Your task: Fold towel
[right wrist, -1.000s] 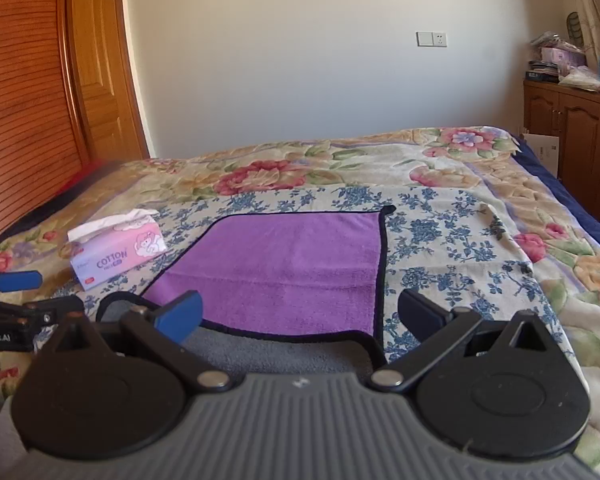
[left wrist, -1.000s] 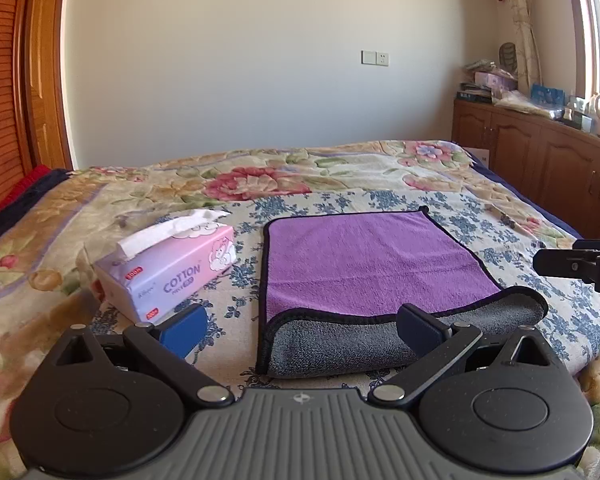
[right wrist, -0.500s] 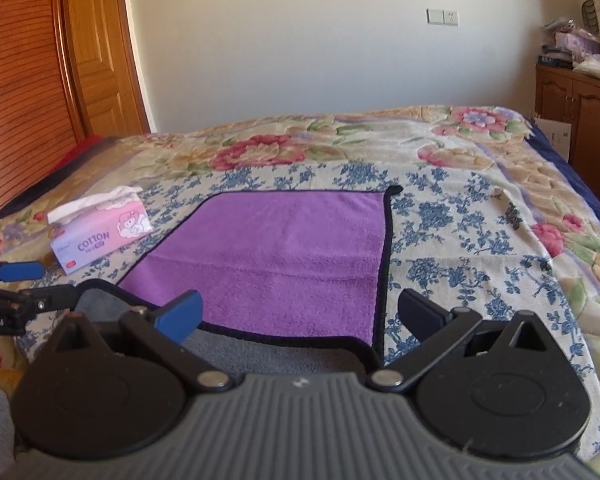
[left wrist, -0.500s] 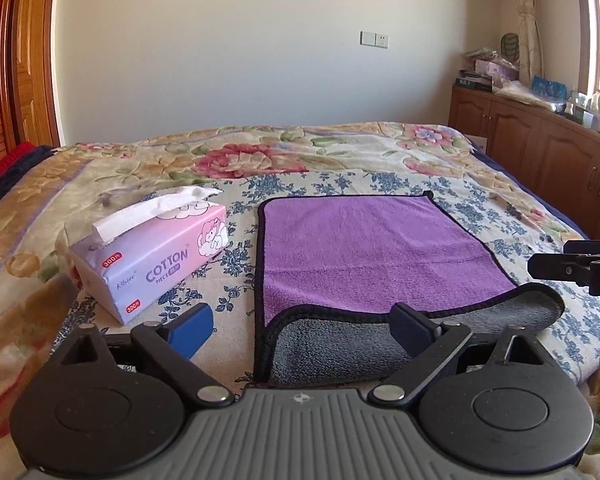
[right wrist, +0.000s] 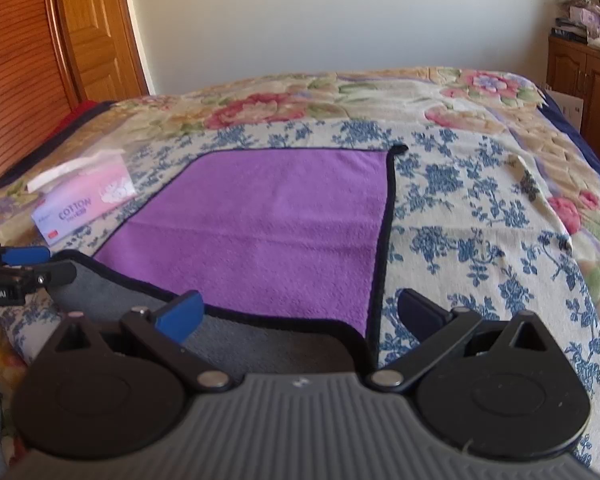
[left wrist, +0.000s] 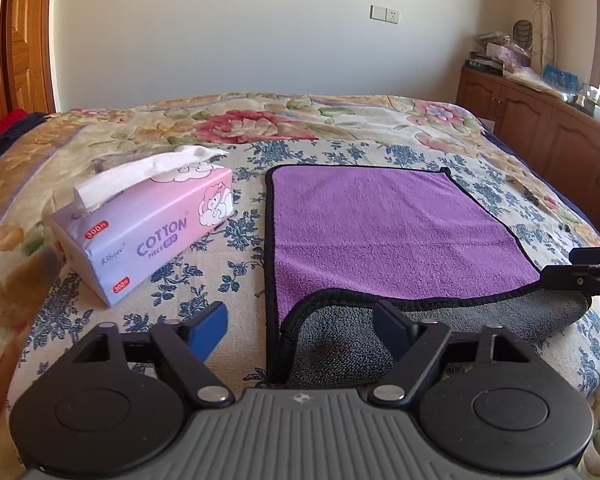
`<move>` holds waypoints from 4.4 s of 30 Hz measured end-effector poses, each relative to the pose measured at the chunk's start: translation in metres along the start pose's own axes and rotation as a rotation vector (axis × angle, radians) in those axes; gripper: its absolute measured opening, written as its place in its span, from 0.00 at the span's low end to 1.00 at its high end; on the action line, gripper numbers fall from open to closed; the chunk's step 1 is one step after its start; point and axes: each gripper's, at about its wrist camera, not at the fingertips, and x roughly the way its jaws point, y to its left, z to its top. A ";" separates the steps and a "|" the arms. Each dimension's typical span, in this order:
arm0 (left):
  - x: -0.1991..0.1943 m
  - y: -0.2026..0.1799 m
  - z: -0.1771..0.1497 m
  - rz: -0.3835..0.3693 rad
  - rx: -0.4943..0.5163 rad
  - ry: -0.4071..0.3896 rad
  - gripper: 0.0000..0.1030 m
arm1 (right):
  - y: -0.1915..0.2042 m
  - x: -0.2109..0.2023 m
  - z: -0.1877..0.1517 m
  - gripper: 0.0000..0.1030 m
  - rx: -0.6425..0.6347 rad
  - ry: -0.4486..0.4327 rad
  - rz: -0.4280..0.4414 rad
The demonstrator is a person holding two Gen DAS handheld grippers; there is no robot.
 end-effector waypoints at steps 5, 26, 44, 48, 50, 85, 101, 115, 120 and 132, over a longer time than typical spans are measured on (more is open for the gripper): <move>0.005 0.001 -0.001 -0.006 -0.002 0.014 0.61 | 0.000 0.005 -0.003 1.00 -0.008 0.039 -0.001; 0.002 -0.001 -0.005 -0.052 -0.005 0.017 0.17 | -0.014 0.005 -0.004 0.69 0.056 0.150 0.048; -0.002 -0.007 -0.003 -0.063 0.014 -0.002 0.07 | -0.019 0.002 -0.001 0.15 0.022 0.171 0.019; -0.003 -0.008 -0.002 -0.066 0.017 -0.009 0.06 | -0.017 0.000 0.001 0.08 0.006 0.165 0.021; -0.005 -0.008 -0.002 -0.067 0.015 -0.017 0.06 | -0.017 -0.001 0.002 0.06 0.004 0.159 0.025; -0.019 -0.013 0.023 -0.044 0.014 -0.134 0.05 | -0.013 -0.024 0.030 0.04 -0.019 -0.050 0.066; -0.003 -0.012 0.043 -0.045 0.015 -0.165 0.05 | -0.013 -0.016 0.046 0.04 -0.056 -0.097 0.061; 0.016 -0.012 0.057 -0.034 0.025 -0.184 0.05 | -0.013 0.001 0.064 0.04 -0.092 -0.131 0.029; 0.023 -0.015 0.064 -0.030 0.042 -0.184 0.05 | -0.013 0.009 0.066 0.04 -0.105 -0.141 0.030; 0.042 -0.021 0.077 -0.039 0.058 -0.180 0.05 | -0.008 0.024 0.075 0.04 -0.158 -0.159 0.017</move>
